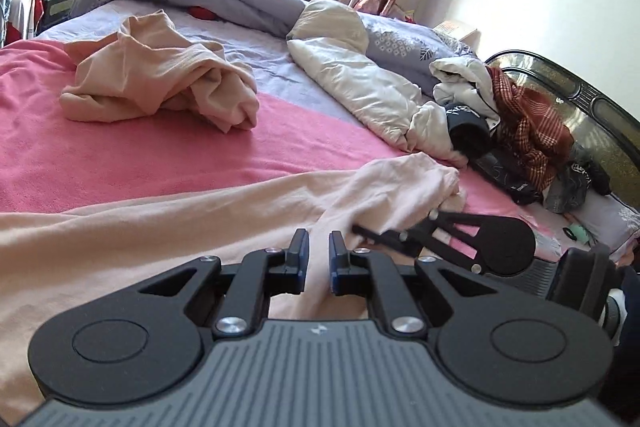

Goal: Fold clothes

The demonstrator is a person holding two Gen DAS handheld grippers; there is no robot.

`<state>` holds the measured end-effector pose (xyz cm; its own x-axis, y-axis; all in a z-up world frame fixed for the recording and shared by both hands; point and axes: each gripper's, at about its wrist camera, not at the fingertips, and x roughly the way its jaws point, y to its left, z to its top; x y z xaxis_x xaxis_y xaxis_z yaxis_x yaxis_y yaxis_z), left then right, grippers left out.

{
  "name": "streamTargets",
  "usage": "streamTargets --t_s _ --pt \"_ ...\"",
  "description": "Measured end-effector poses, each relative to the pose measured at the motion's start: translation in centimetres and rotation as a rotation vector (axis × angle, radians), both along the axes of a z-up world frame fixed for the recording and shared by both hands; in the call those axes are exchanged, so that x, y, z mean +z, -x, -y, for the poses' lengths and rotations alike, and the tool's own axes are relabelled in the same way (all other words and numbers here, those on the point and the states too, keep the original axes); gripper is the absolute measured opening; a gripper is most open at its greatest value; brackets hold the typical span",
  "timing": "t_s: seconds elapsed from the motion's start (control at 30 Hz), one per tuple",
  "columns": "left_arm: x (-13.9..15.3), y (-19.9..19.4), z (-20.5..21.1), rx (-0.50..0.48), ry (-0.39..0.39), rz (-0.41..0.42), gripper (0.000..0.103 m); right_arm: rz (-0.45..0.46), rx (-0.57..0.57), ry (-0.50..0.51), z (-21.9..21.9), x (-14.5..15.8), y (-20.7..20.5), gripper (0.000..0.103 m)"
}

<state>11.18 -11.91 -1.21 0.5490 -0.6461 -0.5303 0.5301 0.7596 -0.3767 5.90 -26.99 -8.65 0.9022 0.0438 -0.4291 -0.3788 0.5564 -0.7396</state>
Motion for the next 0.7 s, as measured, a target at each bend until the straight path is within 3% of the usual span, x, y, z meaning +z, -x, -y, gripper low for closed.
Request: streamTargets --t_s 0.13,0.23,0.4,0.5,0.53,0.6,0.63,0.7 --pt "0.2 0.5 -0.5 0.029 -0.088 0.05 0.01 0.038 -0.039 -0.006 0.9 0.3 1.3 0.006" --pt "-0.6 0.8 -1.2 0.066 -0.217 0.079 0.01 0.045 -0.051 -0.012 1.7 0.6 2.2 0.005" --pt "-2.6 1.0 -4.9 0.19 -0.378 0.063 0.015 0.021 -0.032 0.012 2.1 0.4 3.6 0.005" --pt "-2.7 1.1 -7.0 0.262 -0.435 0.082 0.016 0.012 -0.014 0.033 2.1 0.1 4.3 0.005" --pt "-2.7 0.9 -7.3 0.29 -0.47 0.095 0.022 0.011 -0.007 0.044 2.1 -0.1 4.4 0.005" --pt "-2.4 0.2 -7.6 0.357 -0.567 0.135 0.021 0.01 0.005 0.076 2.1 -0.5 4.6 0.005" --pt "-2.0 -0.3 -7.7 0.371 -0.588 0.153 0.019 0.01 0.009 0.091 2.1 -0.7 4.6 0.005" --pt "-0.8 -0.8 -7.4 0.298 -0.522 0.182 0.017 0.02 0.016 0.121 2.1 -1.1 4.7 0.005"
